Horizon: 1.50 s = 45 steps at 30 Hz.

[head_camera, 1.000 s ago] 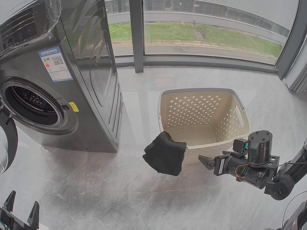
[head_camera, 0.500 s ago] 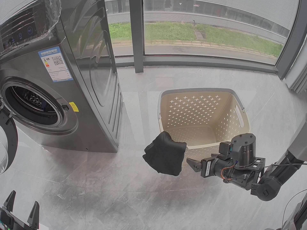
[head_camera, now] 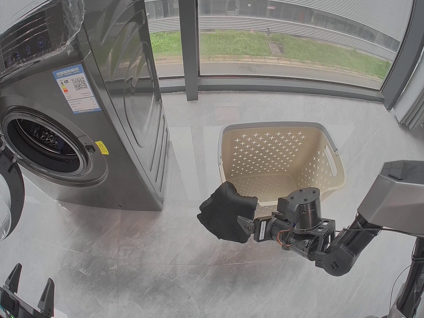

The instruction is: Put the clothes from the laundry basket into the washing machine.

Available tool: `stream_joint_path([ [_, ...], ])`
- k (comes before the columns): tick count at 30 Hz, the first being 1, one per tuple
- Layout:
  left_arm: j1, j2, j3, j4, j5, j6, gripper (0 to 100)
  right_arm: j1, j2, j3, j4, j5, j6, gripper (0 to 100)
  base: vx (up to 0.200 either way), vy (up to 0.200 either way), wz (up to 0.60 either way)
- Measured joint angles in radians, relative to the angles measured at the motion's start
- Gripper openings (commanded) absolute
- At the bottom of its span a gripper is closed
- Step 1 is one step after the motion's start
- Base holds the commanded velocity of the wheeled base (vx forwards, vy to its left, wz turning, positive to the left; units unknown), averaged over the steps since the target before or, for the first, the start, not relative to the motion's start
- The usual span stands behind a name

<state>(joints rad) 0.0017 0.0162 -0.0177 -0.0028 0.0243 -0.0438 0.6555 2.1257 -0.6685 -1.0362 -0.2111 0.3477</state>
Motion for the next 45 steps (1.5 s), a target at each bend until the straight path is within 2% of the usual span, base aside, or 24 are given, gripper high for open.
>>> stream_joint_path([
  [21, 0.0, 0.0, 0.0, 0.0, 0.0, -0.001, 100, 0.012, 0.173, -0.171, -0.102, -0.002, 0.002, 100, 0.0, 0.0, 0.0],
  [22, 0.0, 0.0, 0.0, 0.0, 0.0, -0.001, 100, 0.012, 0.177, -0.174, -0.103, -0.002, 0.002, 0, 0.0, 0.0, 0.0],
  [38, -0.001, 0.0, 0.0, 0.0, 0.0, -0.003, 100, 0.044, 0.186, -0.156, -0.159, -0.002, 0.005, 0, 0.0, 0.0, 0.0],
  [45, 0.0, 0.0, 0.0, 0.0, 0.0, -0.004, 100, 0.046, 0.116, -0.097, -0.183, -0.001, 0.001, 0, 0.0, 0.0, 0.0],
])
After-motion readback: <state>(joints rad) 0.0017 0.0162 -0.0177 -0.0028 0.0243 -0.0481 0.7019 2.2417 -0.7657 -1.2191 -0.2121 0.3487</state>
